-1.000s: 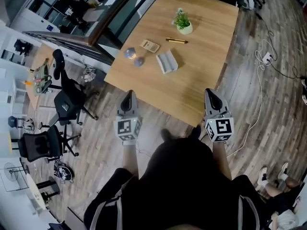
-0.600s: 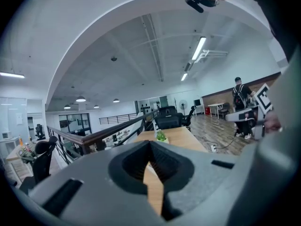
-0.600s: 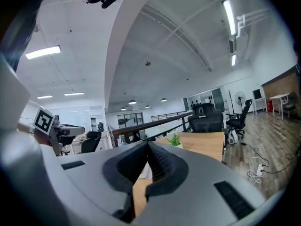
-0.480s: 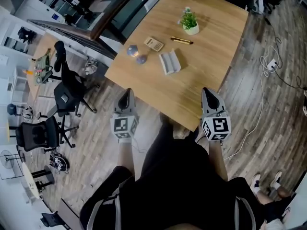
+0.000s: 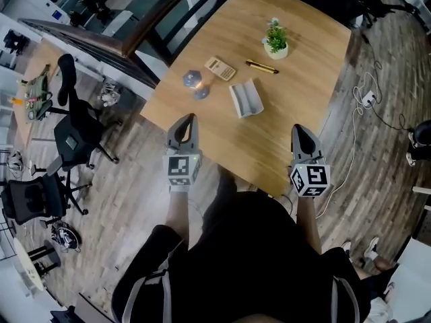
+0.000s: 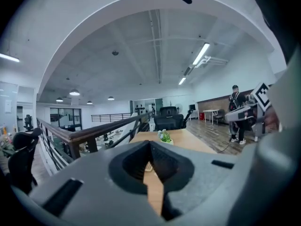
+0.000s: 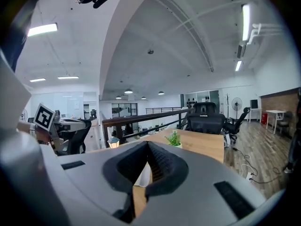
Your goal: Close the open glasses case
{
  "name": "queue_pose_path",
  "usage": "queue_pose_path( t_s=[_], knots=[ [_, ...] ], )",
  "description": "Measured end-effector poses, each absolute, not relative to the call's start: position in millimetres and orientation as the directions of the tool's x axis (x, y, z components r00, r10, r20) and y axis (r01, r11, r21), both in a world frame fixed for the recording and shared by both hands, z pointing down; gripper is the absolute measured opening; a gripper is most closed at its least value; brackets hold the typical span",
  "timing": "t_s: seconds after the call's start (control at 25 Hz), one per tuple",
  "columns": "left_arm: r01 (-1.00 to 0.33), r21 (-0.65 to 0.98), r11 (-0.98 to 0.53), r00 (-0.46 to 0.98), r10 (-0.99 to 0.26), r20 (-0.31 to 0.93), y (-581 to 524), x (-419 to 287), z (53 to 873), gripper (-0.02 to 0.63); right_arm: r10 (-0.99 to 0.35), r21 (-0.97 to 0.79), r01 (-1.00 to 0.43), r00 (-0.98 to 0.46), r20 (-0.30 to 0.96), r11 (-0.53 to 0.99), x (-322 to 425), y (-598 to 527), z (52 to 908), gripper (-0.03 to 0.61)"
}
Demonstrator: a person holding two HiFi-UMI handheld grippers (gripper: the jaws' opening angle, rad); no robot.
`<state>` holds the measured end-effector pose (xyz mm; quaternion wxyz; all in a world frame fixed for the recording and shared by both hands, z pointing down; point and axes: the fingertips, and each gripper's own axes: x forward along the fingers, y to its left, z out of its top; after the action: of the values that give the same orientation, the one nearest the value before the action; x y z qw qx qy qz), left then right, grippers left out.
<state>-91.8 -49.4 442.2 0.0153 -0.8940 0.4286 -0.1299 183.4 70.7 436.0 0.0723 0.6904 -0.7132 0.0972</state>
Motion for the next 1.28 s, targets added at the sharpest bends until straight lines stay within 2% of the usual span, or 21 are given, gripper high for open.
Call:
queue_pose_path(
  t_s=[0.4,0.88,1.28],
  knots=[
    [-0.669,-0.076,-0.739,0.714,-0.668,0.211,-101,-68,457,-0.002,-0.942,0.011,-1.0,0.022,0.335,-0.019,162,27,457,0.014],
    [-0.748,-0.068,-0.66,0.627,-0.737,0.254,-89,-38,467,-0.002,-0.949,-0.059,-0.991,-0.131,0.287,0.119,183,-23,467,0.014],
    [-0.756,-0.08,-0.649,0.604,-0.739,0.298,-82,-34,480,-0.002,-0.941,-0.101,-0.984,-0.171,0.293,0.147,192,-41,488,0.014]
  ],
)
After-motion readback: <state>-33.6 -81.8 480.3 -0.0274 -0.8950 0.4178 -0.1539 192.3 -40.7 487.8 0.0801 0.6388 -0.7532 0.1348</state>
